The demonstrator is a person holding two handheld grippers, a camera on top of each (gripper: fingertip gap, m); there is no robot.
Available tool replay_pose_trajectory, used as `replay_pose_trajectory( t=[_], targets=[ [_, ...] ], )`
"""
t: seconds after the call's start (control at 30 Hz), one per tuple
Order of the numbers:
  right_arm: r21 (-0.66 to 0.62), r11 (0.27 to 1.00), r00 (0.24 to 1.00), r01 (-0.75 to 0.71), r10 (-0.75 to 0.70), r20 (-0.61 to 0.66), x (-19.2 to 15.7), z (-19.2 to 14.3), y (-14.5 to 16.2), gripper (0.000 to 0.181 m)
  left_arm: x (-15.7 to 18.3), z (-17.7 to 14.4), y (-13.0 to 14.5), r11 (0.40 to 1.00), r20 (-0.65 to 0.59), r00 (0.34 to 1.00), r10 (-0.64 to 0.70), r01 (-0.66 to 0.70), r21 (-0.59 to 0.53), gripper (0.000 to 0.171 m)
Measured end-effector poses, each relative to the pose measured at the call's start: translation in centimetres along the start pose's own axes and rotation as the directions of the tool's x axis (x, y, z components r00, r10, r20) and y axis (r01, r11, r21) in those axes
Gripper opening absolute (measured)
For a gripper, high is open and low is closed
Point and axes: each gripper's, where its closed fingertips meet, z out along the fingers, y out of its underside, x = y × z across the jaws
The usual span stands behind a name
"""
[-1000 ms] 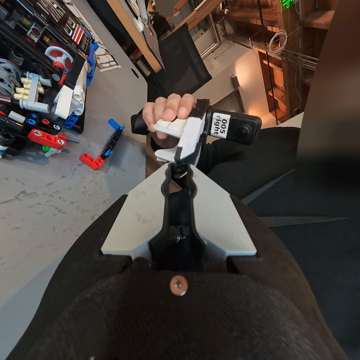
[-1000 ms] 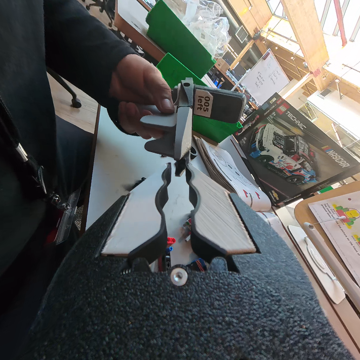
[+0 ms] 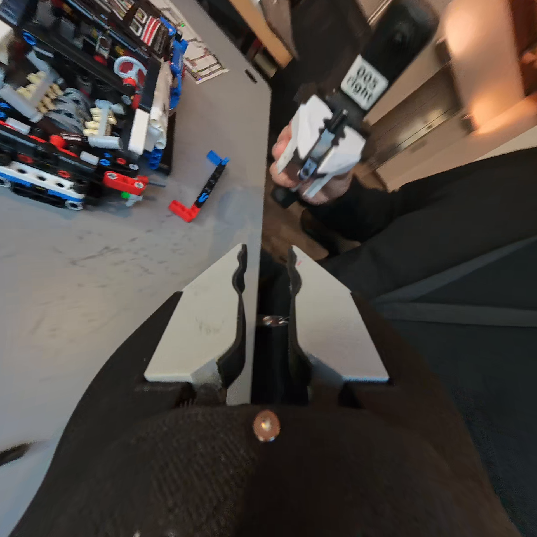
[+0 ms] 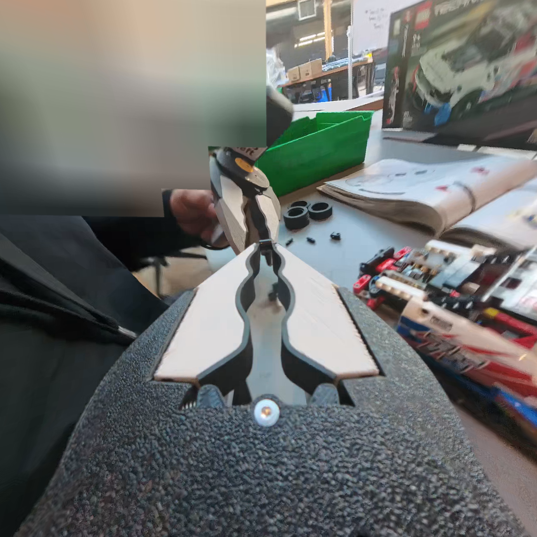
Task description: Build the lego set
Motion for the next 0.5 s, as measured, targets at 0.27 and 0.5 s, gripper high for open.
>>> replay_pose_trajectory(
  t=[0.27,0.5],
  targets=[
    [-0.077,0.993,0.995,-0.089,0.086,-0.045,0.5,-0.4,1.7,0.007,-3.5,-1.9,1.4,0.982,0.172,0.973,0.154,-0.132,-0.135,0.031],
    [-0.272,0.962,0.998,-0.013,-0.006,-0.069,-0.2,1.1,4.6,0.007,-2.7,-0.6,1.8,0.951,0.165,0.946,0.279,-0.248,-0.187,0.032]
  ],
)
